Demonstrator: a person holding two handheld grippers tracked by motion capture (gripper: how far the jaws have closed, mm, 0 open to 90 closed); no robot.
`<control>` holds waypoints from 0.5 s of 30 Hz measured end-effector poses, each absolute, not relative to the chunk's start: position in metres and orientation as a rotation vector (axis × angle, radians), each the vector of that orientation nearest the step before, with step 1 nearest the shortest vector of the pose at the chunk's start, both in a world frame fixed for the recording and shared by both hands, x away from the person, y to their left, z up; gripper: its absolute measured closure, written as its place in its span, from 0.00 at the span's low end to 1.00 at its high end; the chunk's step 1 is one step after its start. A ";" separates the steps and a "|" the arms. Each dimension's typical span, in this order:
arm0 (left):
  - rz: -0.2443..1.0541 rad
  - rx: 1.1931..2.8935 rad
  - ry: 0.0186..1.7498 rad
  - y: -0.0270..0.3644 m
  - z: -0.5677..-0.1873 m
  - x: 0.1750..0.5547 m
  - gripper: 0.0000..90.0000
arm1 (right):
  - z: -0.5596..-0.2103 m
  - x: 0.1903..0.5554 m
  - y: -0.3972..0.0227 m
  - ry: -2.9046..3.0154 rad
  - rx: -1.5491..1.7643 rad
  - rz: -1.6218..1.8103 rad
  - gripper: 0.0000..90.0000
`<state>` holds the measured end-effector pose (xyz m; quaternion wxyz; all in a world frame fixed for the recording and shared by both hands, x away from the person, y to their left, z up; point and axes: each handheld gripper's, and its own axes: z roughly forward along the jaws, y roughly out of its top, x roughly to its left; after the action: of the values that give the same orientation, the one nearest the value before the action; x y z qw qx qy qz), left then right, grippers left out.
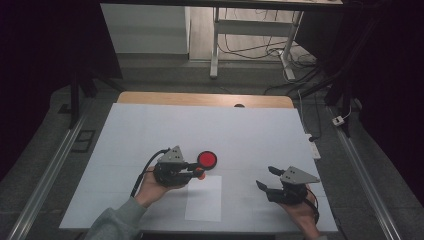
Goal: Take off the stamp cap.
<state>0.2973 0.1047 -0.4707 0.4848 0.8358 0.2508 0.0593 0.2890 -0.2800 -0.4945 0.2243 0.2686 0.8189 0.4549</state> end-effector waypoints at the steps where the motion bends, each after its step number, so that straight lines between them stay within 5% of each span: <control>1: 0.145 2.035 0.610 0.105 -0.471 0.297 0.80 | -0.495 0.289 -0.279 2.262 0.737 1.263 0.35; 15: 0.140 2.035 0.610 0.104 -0.471 0.299 0.80 | -0.497 0.288 -0.258 2.288 0.702 1.288 0.36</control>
<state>0.2992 0.1042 -0.4711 0.4851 0.8358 0.2505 0.0577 0.2875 -0.2582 -0.4974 0.2102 0.2525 0.8231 0.4633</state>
